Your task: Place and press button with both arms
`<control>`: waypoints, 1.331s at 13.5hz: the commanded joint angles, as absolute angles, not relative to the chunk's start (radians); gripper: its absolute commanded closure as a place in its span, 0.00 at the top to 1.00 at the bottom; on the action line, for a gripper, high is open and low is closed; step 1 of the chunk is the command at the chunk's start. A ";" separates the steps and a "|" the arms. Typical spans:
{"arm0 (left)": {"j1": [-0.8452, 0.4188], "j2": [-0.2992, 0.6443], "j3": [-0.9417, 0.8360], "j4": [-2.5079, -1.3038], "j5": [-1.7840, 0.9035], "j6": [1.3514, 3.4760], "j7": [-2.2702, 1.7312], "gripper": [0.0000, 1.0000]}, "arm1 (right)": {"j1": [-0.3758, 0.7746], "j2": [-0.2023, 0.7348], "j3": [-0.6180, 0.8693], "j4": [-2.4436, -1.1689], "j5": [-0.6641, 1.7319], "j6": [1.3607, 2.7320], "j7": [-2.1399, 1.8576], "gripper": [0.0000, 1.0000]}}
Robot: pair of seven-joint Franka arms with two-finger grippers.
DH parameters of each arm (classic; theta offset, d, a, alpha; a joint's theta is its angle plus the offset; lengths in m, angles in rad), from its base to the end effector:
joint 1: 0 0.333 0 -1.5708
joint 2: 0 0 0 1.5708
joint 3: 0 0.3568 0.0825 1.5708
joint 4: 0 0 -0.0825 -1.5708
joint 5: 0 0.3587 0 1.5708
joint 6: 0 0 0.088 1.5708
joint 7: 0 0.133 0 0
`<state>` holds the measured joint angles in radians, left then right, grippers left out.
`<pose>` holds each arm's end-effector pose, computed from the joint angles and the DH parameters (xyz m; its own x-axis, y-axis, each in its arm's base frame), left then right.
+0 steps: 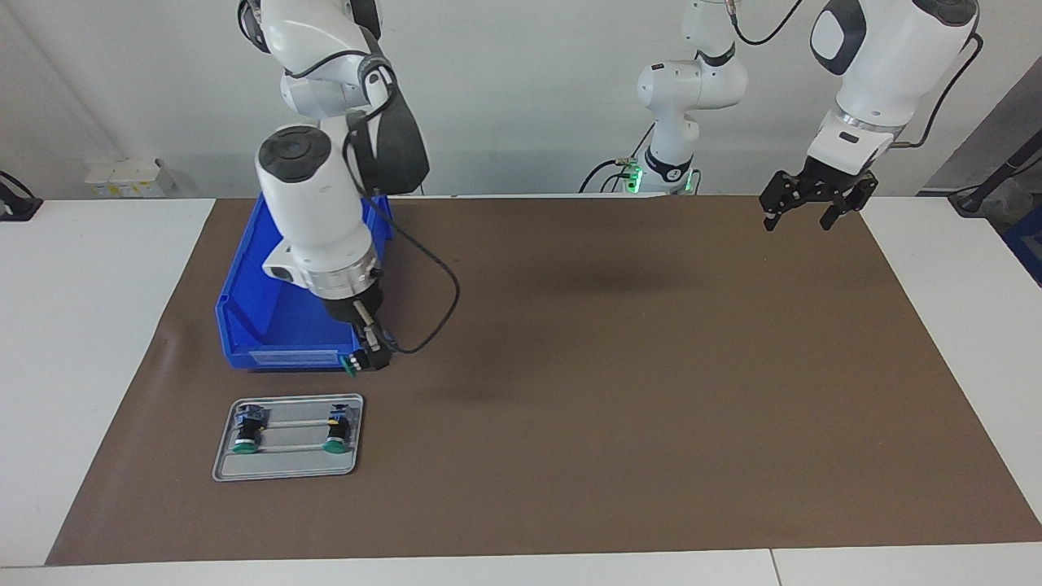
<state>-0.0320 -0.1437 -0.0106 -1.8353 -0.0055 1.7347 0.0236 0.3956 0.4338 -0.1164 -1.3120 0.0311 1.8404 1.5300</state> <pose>0.4897 -0.0219 0.6075 0.9969 -0.0652 0.0432 -0.0654 -0.9979 0.0029 0.6597 0.2096 0.5182 0.3194 -0.9474 0.0221 -0.9425 -0.3200 -0.0964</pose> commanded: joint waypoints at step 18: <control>-0.028 -0.173 -0.011 -1.868 0.011 1.746 0.034 1.00 | 0.870 0.626 -0.107 -1.491 -0.077 2.201 2.456 0.00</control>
